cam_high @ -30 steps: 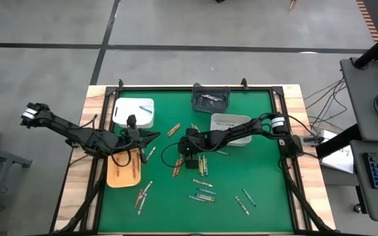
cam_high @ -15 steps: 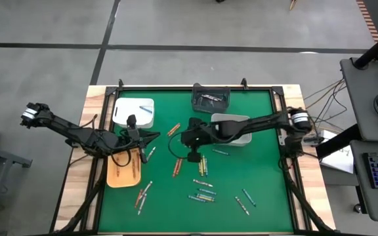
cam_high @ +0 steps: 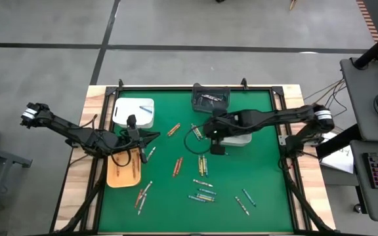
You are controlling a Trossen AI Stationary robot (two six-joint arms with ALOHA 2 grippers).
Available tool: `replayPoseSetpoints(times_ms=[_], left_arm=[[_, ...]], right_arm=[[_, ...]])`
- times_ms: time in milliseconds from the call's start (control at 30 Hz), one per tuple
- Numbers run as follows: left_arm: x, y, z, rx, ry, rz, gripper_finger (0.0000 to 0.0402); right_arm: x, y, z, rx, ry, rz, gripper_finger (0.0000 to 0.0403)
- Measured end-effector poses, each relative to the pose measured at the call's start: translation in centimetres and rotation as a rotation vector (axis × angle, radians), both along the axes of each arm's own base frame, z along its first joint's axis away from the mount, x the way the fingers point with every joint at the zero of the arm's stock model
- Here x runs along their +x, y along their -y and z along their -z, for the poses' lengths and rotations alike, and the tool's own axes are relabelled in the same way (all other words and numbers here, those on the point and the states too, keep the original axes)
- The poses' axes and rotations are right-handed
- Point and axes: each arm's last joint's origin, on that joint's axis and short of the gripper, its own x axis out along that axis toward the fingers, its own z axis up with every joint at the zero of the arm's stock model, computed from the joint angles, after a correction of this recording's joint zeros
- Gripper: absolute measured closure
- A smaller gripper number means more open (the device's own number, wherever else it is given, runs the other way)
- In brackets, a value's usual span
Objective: Sort crayons
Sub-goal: Put the green crayon into the gray bin
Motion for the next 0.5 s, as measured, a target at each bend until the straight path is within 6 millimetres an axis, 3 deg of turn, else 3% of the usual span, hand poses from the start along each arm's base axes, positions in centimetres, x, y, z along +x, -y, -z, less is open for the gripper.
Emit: replayPoseSetpoints(times_ms=[100, 233, 500], left_arm=[[0.0, 0.0, 0.0, 0.0, 0.001, 0.0, 0.0402], [0.0, 0.0, 0.0, -0.001, 0.004, 0.0, 0.0402], [0.0, 0.0, -0.1, -0.002, 0.005, 0.0, 0.0402]], right_arm=[[-1.2, 0.7, 0.0, 0.004, -0.019, 0.027, 0.0394], [-2.6, 1.7, 1.6, -0.003, -0.067, 0.047, 0.0394], [-5.0, 4.0, 8.0, -0.016, -0.144, 0.088, 0.0394]])
